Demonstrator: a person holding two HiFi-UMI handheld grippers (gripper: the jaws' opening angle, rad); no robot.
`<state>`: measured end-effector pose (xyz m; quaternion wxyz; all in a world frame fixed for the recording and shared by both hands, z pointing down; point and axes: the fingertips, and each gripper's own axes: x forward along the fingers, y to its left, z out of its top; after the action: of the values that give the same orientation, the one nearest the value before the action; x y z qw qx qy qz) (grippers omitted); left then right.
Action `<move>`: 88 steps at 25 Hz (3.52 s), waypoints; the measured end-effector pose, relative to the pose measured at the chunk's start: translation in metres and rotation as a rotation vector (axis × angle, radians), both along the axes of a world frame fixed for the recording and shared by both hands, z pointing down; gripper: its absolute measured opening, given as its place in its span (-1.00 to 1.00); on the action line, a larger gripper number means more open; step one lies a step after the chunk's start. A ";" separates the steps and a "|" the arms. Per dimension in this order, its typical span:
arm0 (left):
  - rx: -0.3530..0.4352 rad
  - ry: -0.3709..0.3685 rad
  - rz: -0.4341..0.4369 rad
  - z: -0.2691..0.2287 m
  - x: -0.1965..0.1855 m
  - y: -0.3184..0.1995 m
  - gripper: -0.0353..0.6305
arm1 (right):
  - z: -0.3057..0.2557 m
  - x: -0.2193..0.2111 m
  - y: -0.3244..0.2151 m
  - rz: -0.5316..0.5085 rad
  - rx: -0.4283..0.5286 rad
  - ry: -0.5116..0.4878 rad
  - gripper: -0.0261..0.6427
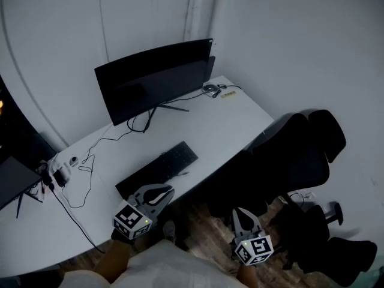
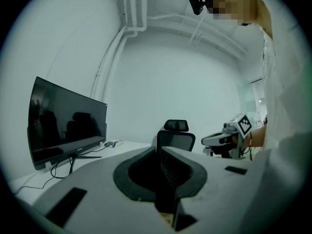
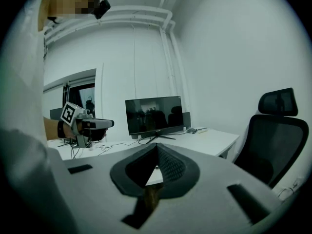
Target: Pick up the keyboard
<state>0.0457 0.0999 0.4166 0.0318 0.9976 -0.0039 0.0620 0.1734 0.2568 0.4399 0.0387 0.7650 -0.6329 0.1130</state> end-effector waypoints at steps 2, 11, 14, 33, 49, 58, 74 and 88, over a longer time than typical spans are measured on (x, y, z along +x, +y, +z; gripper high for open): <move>-0.010 0.005 -0.016 0.001 0.009 -0.025 -0.80 | 0.000 0.009 -0.028 -0.033 -0.010 0.004 -0.91; -0.055 -0.006 -0.105 0.016 0.018 -0.123 -0.80 | 0.006 0.026 -0.163 -0.186 -0.050 0.003 -0.91; -0.063 -0.006 -0.148 0.020 0.011 -0.152 -0.80 | 0.011 0.024 -0.204 -0.239 -0.063 0.000 -0.91; -0.152 -0.035 -0.480 0.055 -0.044 -0.219 -0.80 | 0.079 -0.008 -0.341 -0.598 -0.207 -0.056 -0.85; -0.231 -0.041 -0.614 0.089 -0.040 -0.231 -0.80 | 0.162 -0.022 -0.382 -0.748 -0.450 -0.086 -0.52; -0.265 -0.070 -0.625 0.108 -0.044 -0.236 -0.80 | 0.204 -0.029 -0.395 -0.735 -0.584 -0.072 -0.44; -0.291 -0.105 -0.599 0.125 -0.042 -0.234 -0.80 | 0.253 -0.032 -0.389 -0.670 -0.802 0.016 -0.42; -0.290 -0.133 -0.561 0.130 -0.035 -0.235 -0.80 | 0.260 -0.039 -0.387 -0.613 -0.886 0.089 -0.74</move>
<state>0.0108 -0.1350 0.5470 0.1891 0.9365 -0.2719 0.1156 0.1345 -0.1304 0.7000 0.4155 0.4597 -0.7167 0.3199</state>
